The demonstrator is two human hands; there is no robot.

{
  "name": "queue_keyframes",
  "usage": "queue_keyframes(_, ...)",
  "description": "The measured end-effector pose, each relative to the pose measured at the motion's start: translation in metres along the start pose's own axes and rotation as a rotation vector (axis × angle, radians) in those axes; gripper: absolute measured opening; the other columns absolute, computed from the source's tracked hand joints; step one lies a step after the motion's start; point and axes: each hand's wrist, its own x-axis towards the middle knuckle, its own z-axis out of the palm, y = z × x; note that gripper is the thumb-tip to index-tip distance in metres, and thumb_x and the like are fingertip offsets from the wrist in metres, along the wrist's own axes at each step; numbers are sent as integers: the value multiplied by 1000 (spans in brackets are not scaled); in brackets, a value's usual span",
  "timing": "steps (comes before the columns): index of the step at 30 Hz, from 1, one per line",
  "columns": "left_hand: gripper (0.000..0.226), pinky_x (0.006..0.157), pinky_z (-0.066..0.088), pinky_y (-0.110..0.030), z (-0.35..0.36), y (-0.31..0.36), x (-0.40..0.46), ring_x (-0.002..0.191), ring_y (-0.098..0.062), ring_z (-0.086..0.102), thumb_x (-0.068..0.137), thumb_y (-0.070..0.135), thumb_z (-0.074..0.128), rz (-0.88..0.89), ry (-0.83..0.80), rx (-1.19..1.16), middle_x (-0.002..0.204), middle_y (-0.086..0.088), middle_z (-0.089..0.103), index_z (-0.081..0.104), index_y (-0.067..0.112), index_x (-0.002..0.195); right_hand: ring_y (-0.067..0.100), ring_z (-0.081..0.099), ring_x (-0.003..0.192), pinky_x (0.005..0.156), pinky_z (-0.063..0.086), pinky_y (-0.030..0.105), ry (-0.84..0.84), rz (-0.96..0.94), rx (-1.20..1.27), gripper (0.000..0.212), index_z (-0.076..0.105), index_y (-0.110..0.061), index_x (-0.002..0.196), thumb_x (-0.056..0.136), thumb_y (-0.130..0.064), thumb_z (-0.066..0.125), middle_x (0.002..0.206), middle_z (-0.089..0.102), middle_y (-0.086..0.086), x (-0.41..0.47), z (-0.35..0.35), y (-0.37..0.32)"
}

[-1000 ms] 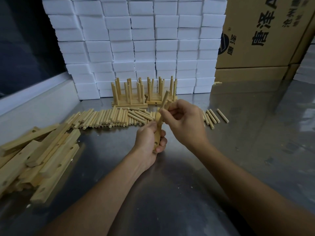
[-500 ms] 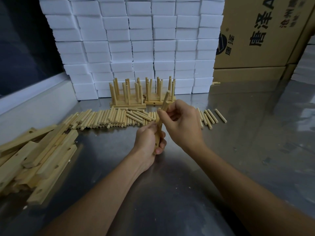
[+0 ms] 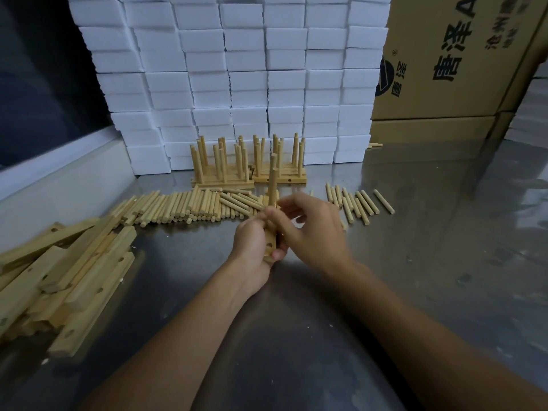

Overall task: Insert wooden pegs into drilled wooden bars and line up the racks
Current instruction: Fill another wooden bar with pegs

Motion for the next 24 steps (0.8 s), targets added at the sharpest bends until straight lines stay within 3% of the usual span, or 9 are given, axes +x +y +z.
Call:
queue_keyframes(2, 31, 31, 28, -19, -1, 1, 0, 41, -12, 46, 107, 21, 32, -23, -10, -41, 70, -7, 52, 57, 5, 114, 7, 66, 85, 79, 57, 33, -25, 33, -110, 32, 72, -14, 102, 94, -43, 60, 91, 72, -5, 0, -4, 9)
queue_keyframes(4, 29, 32, 28, -19, -2, 2, 0, 42, -13, 45, 108, 22, 31, -48, -9, -73, 72, -8, 48, 53, 5, 115, 15, 64, 101, 92, 52, 38, -57, 94, -290, 32, 70, -17, 111, 96, -44, 58, 108, 70, -2, 1, -8, 19)
queue_keyframes(6, 27, 32, 29, -19, -3, 3, 0, 44, -14, 45, 108, 23, 30, -68, -10, -98, 72, -8, 47, 51, 7, 109, 20, 52, 123, 107, 37, 45, -147, 215, -494, 42, 63, -24, 125, 97, -52, 52, 130, 60, 0, 3, -11, 27)
queue_keyframes(9, 27, 33, 30, -19, -4, 4, 0, 45, -14, 45, 108, 23, 30, -89, -14, -135, 72, -8, 48, 51, 8, 103, 24, 37, 138, 112, 22, 52, -315, 359, -683, 56, 59, -26, 129, 97, -64, 36, 142, 51, 2, 3, -14, 34)
queue_keyframes(12, 26, 33, 32, -19, -6, 5, 0, 45, -15, 46, 108, 22, 30, -101, -25, -175, 71, -8, 48, 50, 7, 102, 26, 43, 129, 106, 25, 53, -390, 397, -766, 58, 66, -20, 109, 96, -66, 33, 127, 58, 4, 3, -14, 36)
queue_keyframes(18, 24, 34, 34, -19, -9, 5, 0, 46, -15, 48, 106, 21, 33, -106, -34, -250, 69, -8, 50, 51, 5, 103, 22, 58, 89, 94, 38, 40, -228, 398, -729, 36, 65, -16, 82, 95, -48, 55, 85, 64, 1, 3, -21, 30)
queue_keyframes(20, 25, 35, 34, -19, -9, 6, -1, 46, -15, 48, 106, 21, 33, -106, -38, -264, 69, -8, 50, 52, 5, 102, 22, 62, 81, 88, 49, 37, -222, 403, -650, 23, 69, -13, 87, 95, -33, 61, 85, 69, 3, 4, -26, 29)
queue_keyframes(24, 25, 35, 34, -19, -10, 6, -2, 45, -15, 49, 106, 21, 33, -103, -39, -272, 69, -8, 50, 53, 5, 102, 26, 66, 89, 85, 57, 43, -189, 436, -520, 12, 73, -9, 102, 92, -13, 67, 100, 72, 9, 5, -34, 26)
